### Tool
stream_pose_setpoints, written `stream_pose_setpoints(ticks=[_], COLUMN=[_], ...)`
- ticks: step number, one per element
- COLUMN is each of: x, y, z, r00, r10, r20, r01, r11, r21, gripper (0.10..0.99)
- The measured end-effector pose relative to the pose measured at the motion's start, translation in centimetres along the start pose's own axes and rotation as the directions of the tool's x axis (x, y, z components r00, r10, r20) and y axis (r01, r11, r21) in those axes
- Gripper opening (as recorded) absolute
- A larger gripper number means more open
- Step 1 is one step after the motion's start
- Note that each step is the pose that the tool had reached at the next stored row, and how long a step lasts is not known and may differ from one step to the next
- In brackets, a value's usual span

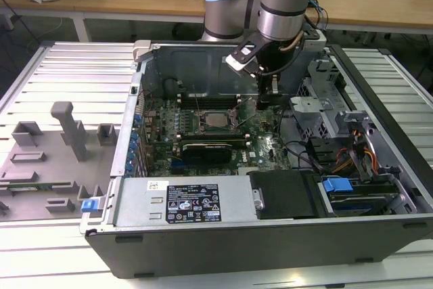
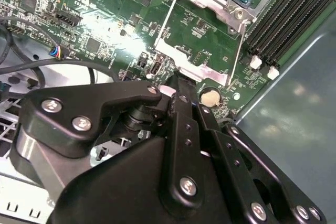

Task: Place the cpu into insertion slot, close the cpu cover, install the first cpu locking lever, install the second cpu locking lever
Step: 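Close the cpu cover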

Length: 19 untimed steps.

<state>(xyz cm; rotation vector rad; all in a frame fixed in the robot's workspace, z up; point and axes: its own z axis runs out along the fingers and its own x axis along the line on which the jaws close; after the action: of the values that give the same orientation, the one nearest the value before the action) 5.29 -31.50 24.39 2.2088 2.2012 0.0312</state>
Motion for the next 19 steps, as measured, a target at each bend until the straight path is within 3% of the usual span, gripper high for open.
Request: stream_pose_setpoints(ticks=[1, 2, 3, 4, 9, 11, 19], x=[0.0, 0.0, 0.0, 0.0, 0.01, 0.0, -0.02], y=[0.01, 0.03, 0.07, 0.07, -0.2, -1.43, -4.24], z=[0.02, 0.04, 0.05, 0.04, 0.06, 0.0, -0.08], r00=[1.0, 1.0, 1.0, 1.0, 1.0, 1.0, 1.0], r10=[0.0, 0.0, 0.0, 0.0, 0.0, 0.0, 0.0], r20=[-0.0003, 0.0, 0.0002, 0.0002, -0.0002, 0.0001, 0.0], r01=[0.0, 0.0, 0.0, 0.0, 0.0, 0.0, 0.0], r11=[1.0, 0.9992, 0.998, 0.9976, 0.9976, 0.998, 0.9986], r21=[0.006, 0.039, 0.064, 0.07, 0.069, 0.063, 0.053], gripper=[0.106, 0.106, 0.106, 0.106, 0.106, 0.106, 0.106])
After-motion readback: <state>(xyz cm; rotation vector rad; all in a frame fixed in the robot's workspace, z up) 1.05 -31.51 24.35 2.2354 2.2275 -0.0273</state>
